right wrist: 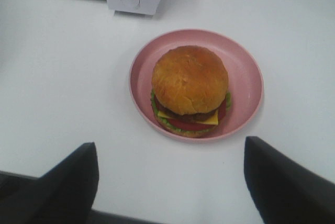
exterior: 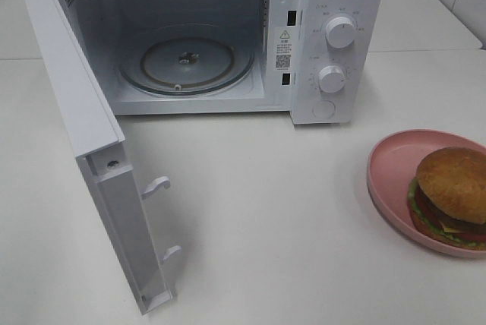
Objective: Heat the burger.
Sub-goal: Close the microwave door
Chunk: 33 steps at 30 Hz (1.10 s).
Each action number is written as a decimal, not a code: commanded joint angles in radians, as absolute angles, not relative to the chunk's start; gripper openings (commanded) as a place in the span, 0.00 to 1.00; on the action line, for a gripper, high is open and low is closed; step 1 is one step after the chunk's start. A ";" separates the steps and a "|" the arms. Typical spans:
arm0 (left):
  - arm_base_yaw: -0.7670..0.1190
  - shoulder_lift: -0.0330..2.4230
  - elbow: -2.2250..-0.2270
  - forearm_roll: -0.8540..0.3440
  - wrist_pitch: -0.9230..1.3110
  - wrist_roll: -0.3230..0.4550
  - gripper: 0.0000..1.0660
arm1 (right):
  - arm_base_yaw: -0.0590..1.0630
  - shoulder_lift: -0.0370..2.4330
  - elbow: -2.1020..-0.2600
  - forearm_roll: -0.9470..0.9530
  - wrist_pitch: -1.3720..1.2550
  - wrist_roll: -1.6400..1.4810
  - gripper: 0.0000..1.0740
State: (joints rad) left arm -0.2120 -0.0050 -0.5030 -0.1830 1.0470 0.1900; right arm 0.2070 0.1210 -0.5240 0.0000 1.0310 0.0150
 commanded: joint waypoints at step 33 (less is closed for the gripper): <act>-0.214 1.038 -0.520 -0.275 0.149 0.210 0.00 | 0.202 -0.034 -0.506 0.000 0.991 0.000 0.56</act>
State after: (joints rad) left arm -0.2120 0.9980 -0.5170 -0.2700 0.2160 0.2010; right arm 0.2070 -0.0030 -0.5050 0.0000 0.9990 0.0000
